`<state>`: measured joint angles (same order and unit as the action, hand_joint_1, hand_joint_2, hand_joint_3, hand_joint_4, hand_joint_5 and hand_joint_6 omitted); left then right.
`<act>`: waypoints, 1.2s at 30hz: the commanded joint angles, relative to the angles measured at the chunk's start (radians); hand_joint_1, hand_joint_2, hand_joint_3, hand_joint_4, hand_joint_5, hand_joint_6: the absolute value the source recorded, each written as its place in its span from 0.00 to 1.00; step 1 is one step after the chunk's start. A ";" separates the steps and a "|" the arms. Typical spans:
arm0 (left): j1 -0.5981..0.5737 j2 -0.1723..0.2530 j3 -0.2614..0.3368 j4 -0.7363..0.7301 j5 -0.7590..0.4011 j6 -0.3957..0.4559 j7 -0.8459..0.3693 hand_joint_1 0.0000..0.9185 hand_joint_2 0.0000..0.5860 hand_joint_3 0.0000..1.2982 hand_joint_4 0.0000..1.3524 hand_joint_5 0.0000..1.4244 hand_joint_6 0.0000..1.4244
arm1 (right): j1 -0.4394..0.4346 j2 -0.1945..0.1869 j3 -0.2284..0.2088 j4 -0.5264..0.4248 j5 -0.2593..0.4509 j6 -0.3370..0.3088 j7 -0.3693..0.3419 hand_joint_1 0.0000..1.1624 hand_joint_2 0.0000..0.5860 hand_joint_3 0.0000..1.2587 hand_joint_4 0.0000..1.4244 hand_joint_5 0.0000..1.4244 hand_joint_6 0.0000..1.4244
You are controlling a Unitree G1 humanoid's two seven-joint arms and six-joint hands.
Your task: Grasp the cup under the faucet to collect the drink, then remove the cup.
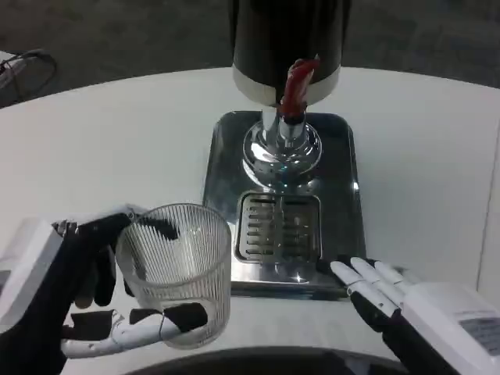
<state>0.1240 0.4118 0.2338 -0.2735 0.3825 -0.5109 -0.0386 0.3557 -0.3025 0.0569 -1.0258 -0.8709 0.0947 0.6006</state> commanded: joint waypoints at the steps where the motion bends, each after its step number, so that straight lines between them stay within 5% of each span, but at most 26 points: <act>1: -0.061 -0.003 -0.030 0.078 0.049 -0.004 0.042 0.49 0.40 0.77 0.76 0.85 0.92 | 0.036 0.012 -0.035 -0.021 0.019 -0.009 -0.009 0.20 0.78 0.04 0.00 0.00 0.00; 17: -0.384 -0.009 -0.200 0.351 0.237 0.095 0.141 0.48 0.40 0.77 0.75 0.85 0.92 | 0.125 0.070 -0.188 -0.021 0.113 -0.133 -0.015 0.20 0.78 0.05 0.00 0.00 0.00; 36: -0.633 0.024 -0.306 0.591 0.287 0.166 0.227 0.48 0.40 0.77 0.76 0.85 0.92 | 0.172 0.104 -0.323 -0.021 0.217 -0.239 -0.001 0.20 0.78 0.05 0.00 0.00 0.01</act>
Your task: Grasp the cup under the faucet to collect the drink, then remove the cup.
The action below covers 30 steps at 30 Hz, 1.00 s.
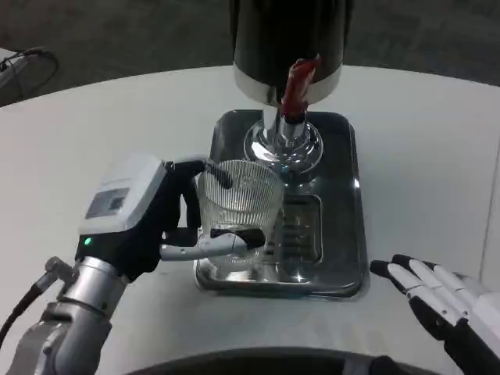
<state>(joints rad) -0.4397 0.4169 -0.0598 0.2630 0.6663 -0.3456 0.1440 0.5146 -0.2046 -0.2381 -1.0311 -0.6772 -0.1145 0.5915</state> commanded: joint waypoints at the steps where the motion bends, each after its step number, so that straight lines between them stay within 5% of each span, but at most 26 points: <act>1: -0.081 0.021 -0.018 0.069 0.006 -0.002 0.048 0.48 0.40 0.77 0.76 0.85 0.92 | 0.013 0.009 -0.032 -0.016 0.027 -0.031 0.010 0.20 0.78 0.05 0.00 0.00 0.01; 14: -0.225 0.023 -0.114 0.274 0.027 -0.002 0.103 0.48 0.40 0.77 0.75 0.85 0.92 | 0.016 0.033 -0.037 -0.016 0.036 -0.034 0.039 0.20 0.78 0.05 0.00 0.00 0.01; 30: -0.420 -0.032 -0.259 0.492 0.054 -0.008 0.124 0.44 0.39 0.74 0.72 0.80 0.88 | 0.038 0.028 -0.071 -0.016 0.066 -0.014 0.044 0.20 0.78 0.05 0.00 0.00 0.02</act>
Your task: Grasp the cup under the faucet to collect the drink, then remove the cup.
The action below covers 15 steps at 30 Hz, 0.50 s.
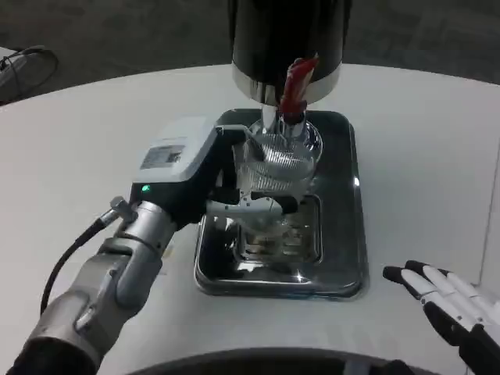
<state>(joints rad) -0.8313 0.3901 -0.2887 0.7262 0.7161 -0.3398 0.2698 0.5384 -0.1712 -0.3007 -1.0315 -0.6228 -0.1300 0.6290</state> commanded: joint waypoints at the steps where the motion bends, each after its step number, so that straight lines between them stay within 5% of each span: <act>1: -0.032 -0.006 -0.035 0.033 0.003 -0.014 -0.005 0.43 0.38 0.73 0.70 0.78 0.86 | 0.015 -0.005 -0.009 -0.016 0.012 0.002 0.006 0.20 0.78 0.05 0.00 0.00 0.02; 15: -0.020 0.049 -0.050 0.039 -0.041 -0.033 -0.096 0.14 0.21 0.55 0.43 0.48 0.48 | 0.020 -0.002 -0.006 -0.016 0.068 0.016 -0.020 0.22 0.79 0.05 0.00 0.00 0.05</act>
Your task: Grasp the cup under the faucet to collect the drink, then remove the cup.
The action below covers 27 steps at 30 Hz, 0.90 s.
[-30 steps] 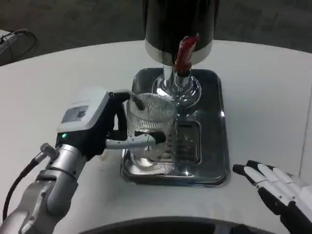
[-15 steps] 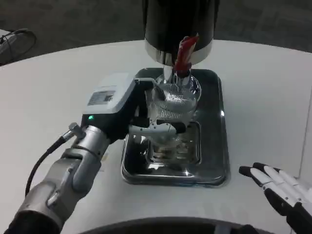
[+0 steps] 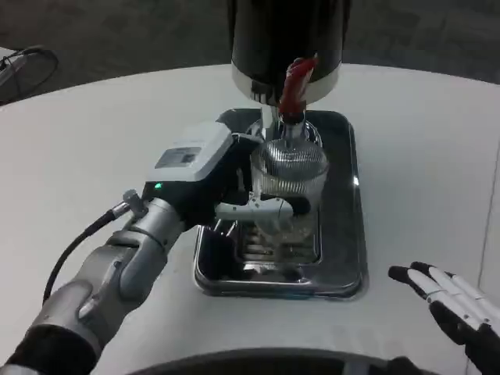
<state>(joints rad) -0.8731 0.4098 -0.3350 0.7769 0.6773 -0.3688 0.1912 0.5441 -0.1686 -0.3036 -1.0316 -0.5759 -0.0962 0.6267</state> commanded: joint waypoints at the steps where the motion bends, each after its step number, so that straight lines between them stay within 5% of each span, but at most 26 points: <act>1: 0.024 0.035 -0.001 -0.016 -0.005 -0.006 -0.018 0.14 0.20 0.55 0.41 0.46 0.46 | 0.014 -0.006 0.001 -0.016 0.024 -0.010 -0.016 0.22 0.79 0.05 0.00 0.00 0.05; 7: 0.028 0.054 0.005 -0.028 -0.014 -0.013 -0.021 0.11 0.17 0.51 0.31 0.39 0.38 | 0.002 -0.008 0.021 -0.016 0.006 0.006 -0.014 0.23 0.79 0.05 0.00 0.01 0.06; 20: 0.005 0.051 -0.003 -0.016 -0.034 -0.006 -0.093 0.07 0.14 0.21 0.09 0.23 0.24 | -0.011 -0.022 0.041 -0.016 -0.003 0.046 -0.006 0.23 0.79 0.06 0.00 0.02 0.07; 27: 0.006 0.056 0.004 -0.029 -0.042 -0.003 -0.105 0.05 0.14 0.15 0.06 0.21 0.22 | -0.017 -0.032 0.074 -0.016 -0.024 0.066 -0.009 0.24 0.79 0.07 0.00 0.03 0.07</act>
<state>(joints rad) -0.8606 0.4564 -0.3327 0.7590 0.6397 -0.3752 0.1017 0.5215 -0.1942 -0.2413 -1.0317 -0.5876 -0.0333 0.6184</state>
